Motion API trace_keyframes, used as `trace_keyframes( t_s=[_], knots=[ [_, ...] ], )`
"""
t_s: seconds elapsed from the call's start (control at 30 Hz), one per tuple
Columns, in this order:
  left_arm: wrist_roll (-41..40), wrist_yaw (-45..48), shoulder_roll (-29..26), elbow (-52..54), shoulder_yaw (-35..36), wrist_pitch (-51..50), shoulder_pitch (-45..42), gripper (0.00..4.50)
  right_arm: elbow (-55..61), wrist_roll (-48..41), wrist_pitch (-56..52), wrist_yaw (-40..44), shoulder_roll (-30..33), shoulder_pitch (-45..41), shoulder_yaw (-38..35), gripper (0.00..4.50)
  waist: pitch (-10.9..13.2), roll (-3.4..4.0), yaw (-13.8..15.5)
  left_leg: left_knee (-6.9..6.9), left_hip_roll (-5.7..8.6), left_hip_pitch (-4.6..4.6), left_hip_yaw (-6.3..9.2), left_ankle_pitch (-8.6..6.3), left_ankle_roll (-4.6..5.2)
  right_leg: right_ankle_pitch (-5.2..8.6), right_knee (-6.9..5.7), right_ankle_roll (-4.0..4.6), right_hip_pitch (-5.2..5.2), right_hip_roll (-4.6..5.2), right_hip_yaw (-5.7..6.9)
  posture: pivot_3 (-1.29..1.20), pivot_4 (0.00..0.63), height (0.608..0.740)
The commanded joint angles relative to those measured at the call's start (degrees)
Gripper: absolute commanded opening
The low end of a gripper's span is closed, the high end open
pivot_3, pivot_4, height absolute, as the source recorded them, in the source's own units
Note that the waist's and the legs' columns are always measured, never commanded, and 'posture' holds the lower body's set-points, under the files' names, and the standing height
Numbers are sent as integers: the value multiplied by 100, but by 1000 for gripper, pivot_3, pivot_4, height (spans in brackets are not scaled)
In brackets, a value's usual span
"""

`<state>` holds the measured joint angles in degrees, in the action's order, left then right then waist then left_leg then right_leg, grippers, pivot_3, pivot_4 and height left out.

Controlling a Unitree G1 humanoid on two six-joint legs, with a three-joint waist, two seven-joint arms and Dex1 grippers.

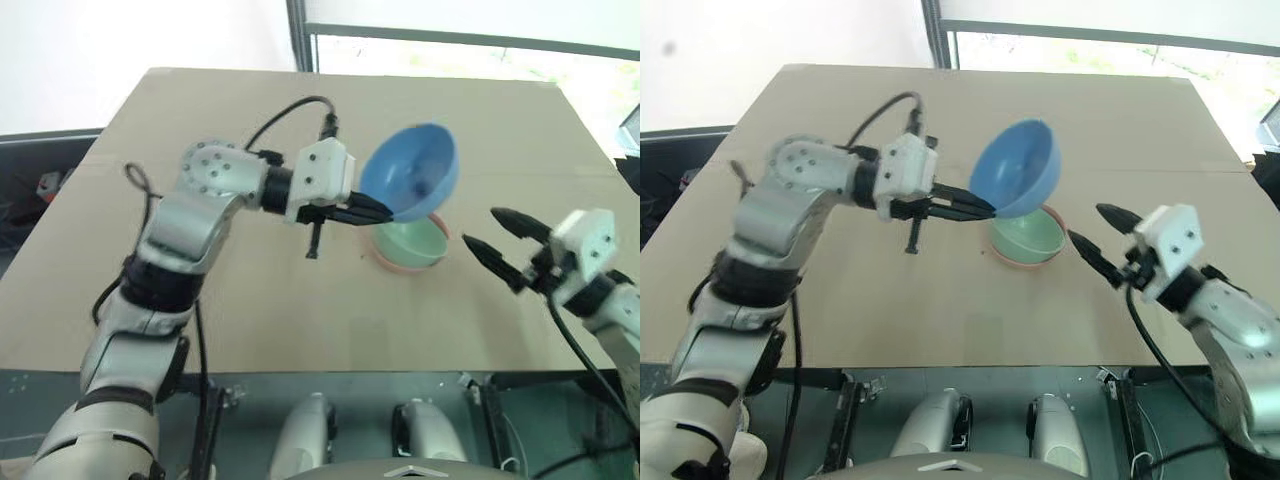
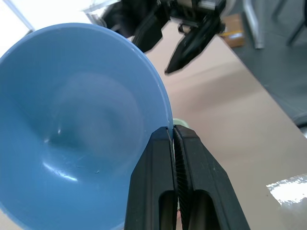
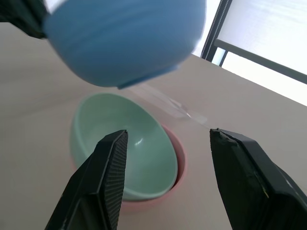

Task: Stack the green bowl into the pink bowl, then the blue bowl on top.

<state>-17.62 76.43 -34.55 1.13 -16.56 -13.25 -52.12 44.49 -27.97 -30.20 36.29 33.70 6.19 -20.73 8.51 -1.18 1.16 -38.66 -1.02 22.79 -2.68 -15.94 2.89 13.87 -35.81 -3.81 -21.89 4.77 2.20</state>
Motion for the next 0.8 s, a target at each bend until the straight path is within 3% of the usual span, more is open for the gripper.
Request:
trace_keyframes(
  t_s=[0.03,0.13,0.3,0.57,0.67,0.8],
  knots=[
    [370,420,287,-911,-217,845,-535,23,843,-692,-273,115,131,855,-1051,2837,0,0,10,-2,1,1,-1,-2,3,0,1,0,1,1,0,0,150,740],
    [798,625,498,-1801,-412,1674,-833,23,1207,-1300,-345,117,143,1570,-1871,2837,-1,-1,9,-5,2,3,-1,-6,11,0,2,0,2,3,-1,0,150,740],
    [1172,895,803,-2920,-524,2558,-1204,0,1476,-2113,-316,-167,212,2069,-2558,4404,-2,-3,-35,-10,-1,-3,-6,-20,34,0,1,-1,4,2,-8,0,150,740],
    [1117,1420,935,-3510,-480,2820,-1413,0,1453,-2382,-44,-458,417,2261,-3054,4404,-1,-3,-22,-15,-6,4,-3,-24,41,0,2,-1,2,5,-8,0,150,740],
    [749,1607,773,-3326,-549,2299,-1439,923,1356,-2335,11,-341,543,2334,-3109,4500,-1,-4,-27,-17,-7,7,-4,-28,47,0,3,-2,3,9,-8,0,150,740],
    [439,1319,800,-3066,39,1772,-1411,2596,1182,-2217,39,-306,731,2223,-2835,4500,0,-5,-22,-28,-16,9,-1,-29,49,0,0,-2,3,10,-6,0,150,740]
  ],
)
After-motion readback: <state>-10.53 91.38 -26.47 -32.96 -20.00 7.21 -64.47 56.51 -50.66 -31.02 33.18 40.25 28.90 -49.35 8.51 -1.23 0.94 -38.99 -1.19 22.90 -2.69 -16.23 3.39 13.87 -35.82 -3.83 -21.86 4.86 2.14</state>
